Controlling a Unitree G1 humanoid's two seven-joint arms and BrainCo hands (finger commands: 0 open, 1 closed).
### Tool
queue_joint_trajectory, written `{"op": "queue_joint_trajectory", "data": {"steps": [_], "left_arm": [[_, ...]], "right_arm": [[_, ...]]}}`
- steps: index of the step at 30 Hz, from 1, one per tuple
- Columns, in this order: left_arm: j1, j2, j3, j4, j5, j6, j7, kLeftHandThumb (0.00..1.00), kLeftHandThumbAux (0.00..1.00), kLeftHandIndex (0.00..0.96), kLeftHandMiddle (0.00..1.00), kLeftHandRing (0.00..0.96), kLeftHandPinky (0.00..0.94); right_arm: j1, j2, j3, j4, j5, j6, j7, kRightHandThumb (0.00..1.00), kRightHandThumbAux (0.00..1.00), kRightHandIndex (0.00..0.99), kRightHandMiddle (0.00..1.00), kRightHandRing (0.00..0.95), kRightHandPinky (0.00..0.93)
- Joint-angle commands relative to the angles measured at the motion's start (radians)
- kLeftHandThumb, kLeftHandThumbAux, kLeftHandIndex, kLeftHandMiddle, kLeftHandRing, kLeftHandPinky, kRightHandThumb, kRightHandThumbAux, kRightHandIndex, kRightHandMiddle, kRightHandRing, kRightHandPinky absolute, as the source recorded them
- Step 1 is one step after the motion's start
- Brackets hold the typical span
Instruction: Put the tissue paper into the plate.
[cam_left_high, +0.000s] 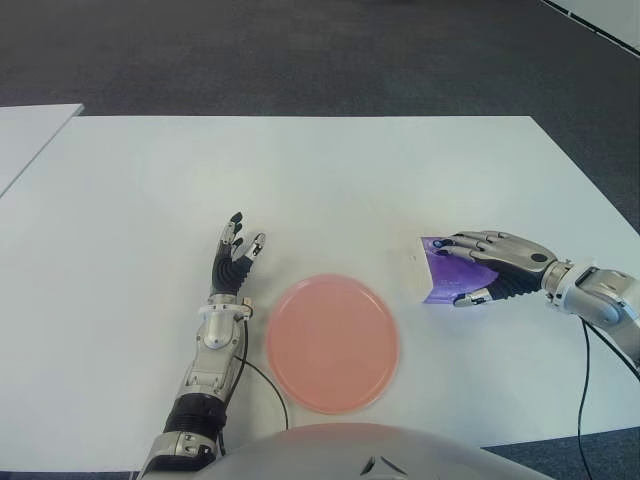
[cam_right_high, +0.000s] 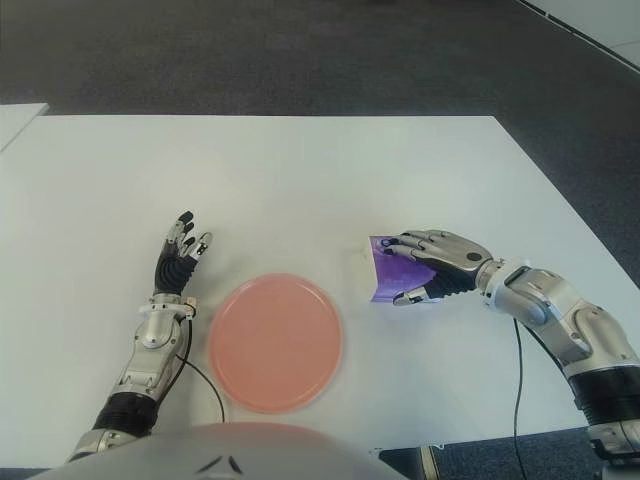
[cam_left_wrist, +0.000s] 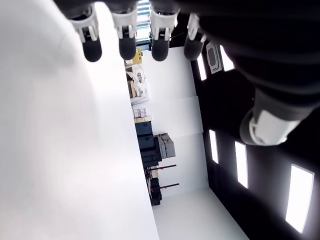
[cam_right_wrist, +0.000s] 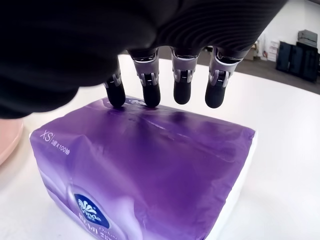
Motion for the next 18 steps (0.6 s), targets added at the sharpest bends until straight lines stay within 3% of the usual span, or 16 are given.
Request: {"op": "queue_joint_trajectory", "data": {"steps": [1,18], "left_arm": [[0.013,0.0,0.005,-0.008,-0.001,0.016,-0.002,0.03,0.505,0.0,0.0,0.0,0.0],[0.015,0.003,0.006,-0.013,0.003,0.031,0.002,0.033,0.495,0.0,0.0,0.0,0.0]], "right_arm": [[-0.013,0.007,0.032,0.019,-0.014,-0.016,0.007,0.28,0.142,0.0,0.0,0.0,0.0],[-0.013,0.015,0.074,0.05,-0.026,-0.019,-0.002,0.287,0.136,0.0,0.0,0.0,0.0]]}}
